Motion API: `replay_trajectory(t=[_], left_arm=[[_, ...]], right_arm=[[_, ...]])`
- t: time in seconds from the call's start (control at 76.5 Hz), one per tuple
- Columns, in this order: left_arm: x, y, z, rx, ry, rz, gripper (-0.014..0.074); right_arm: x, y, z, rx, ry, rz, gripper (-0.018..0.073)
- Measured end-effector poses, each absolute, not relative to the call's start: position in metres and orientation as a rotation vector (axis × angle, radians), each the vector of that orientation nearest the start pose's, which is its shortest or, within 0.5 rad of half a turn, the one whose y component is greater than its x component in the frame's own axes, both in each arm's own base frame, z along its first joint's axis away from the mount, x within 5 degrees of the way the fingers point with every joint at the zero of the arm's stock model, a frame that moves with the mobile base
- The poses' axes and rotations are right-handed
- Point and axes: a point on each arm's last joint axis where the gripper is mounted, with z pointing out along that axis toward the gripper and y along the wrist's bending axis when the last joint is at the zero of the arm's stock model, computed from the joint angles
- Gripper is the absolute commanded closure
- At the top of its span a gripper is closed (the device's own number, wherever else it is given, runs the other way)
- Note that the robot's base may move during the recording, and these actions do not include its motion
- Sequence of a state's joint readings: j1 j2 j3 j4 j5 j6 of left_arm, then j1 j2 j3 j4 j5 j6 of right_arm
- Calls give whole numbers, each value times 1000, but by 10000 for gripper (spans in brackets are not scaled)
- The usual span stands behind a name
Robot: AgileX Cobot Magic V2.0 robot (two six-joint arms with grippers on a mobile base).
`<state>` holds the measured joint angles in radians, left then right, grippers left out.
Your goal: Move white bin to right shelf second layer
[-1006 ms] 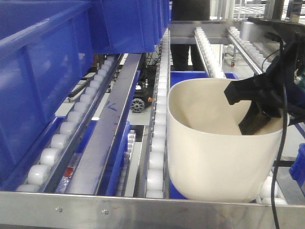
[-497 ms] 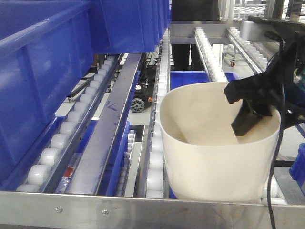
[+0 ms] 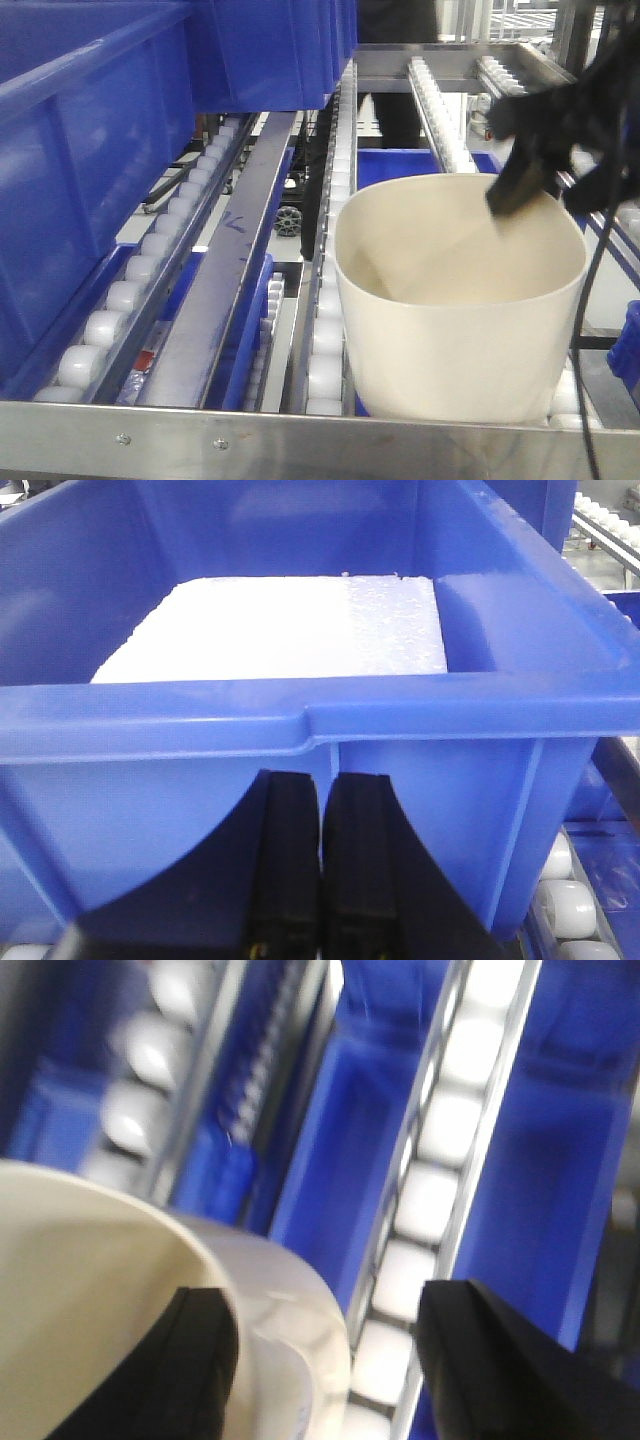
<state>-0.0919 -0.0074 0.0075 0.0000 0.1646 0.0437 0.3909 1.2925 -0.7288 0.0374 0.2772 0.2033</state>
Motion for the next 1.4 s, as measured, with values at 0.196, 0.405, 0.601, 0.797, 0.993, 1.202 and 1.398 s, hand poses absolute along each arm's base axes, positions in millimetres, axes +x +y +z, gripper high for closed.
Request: replay_trajectory(t=[0.196, 0.405, 0.601, 0.797, 0.993, 1.202, 1.398], left_arm=[[56, -5, 196, 112, 1645, -37, 512], [56, -5, 196, 112, 1645, -37, 512], [56, -5, 196, 112, 1645, -37, 512], [56, -5, 196, 112, 1645, -37, 512], [56, -5, 196, 112, 1645, -37, 512], [56, -5, 196, 112, 1645, -37, 512], [56, -5, 196, 112, 1645, -37, 512]], right_arm=[[218, 91, 288, -171, 2169, 374, 95], [181, 68, 331, -113, 1868, 420, 492], [139, 31, 322, 15, 1713, 345, 504], [101, 11, 304, 106, 1613, 271, 504], [85, 8, 298, 111, 1563, 267, 504], [85, 8, 297, 112, 1564, 267, 504], [85, 8, 297, 112, 1564, 267, 504]])
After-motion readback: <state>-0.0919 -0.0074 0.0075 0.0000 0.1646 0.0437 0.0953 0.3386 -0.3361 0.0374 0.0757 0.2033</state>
